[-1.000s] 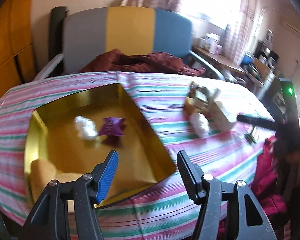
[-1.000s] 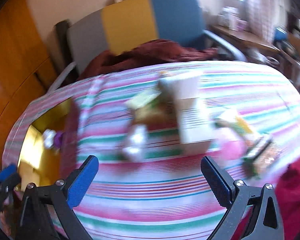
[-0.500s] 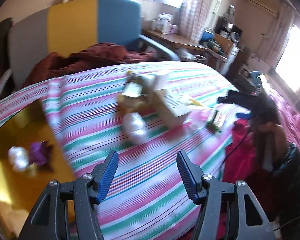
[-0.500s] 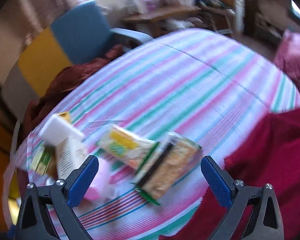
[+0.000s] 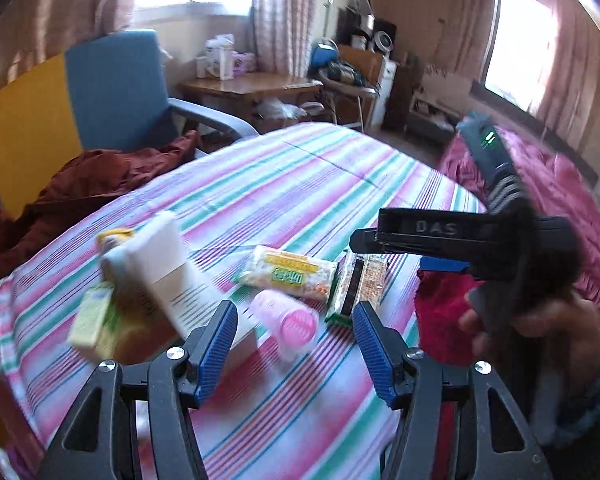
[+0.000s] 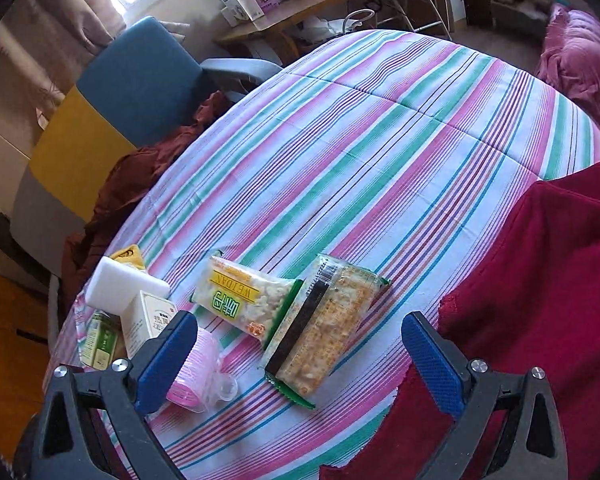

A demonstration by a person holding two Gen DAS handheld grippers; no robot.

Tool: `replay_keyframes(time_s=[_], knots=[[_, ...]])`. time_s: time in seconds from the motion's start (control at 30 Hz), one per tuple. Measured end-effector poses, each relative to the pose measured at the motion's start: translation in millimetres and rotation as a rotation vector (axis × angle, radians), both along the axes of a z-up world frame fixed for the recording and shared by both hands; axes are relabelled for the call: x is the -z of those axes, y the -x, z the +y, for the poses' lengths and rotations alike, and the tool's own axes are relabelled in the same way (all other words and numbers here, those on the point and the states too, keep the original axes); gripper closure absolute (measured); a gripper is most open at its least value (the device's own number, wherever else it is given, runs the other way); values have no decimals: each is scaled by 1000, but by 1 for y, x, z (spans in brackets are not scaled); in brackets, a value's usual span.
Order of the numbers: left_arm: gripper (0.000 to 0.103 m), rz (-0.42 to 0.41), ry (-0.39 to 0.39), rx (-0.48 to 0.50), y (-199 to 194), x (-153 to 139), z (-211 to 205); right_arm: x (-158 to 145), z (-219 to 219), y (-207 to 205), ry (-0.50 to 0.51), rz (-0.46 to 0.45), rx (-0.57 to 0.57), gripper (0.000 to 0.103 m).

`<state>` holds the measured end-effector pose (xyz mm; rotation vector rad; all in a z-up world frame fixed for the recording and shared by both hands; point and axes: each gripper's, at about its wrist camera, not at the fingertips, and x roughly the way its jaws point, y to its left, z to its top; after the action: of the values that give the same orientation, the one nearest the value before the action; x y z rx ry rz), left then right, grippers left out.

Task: Organize objects
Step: 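Move both tools from the tray back toward the remaining items, then grasp the pink plastic cup with the left tool while the right tool grasps the cracker packet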

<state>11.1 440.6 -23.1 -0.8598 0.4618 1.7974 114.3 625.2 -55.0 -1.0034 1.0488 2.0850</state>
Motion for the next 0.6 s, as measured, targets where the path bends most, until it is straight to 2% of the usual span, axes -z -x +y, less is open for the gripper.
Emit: replay_keyframes(time_s=[0.07,0.23,0.3,0.37,0.5,0.6], knots=[[42,14,25,17,1,11,17,1,2,-1,6,4,1,0],[42,-33,93,87,1,43,43,4,9,0,21,5,8,0],[42,-16,73,105,-6,46,38,5,12,-1,24,5,10,0],[42,-35,44,138,-11,44,28,7,15,-2,27,-3,18,0],[41,-126,5,159,-17,46,4,14,18,0,53,-20,18,0],[41,-198,31,144,-23,58,-16,18,15,4,66,-28,-4,0]])
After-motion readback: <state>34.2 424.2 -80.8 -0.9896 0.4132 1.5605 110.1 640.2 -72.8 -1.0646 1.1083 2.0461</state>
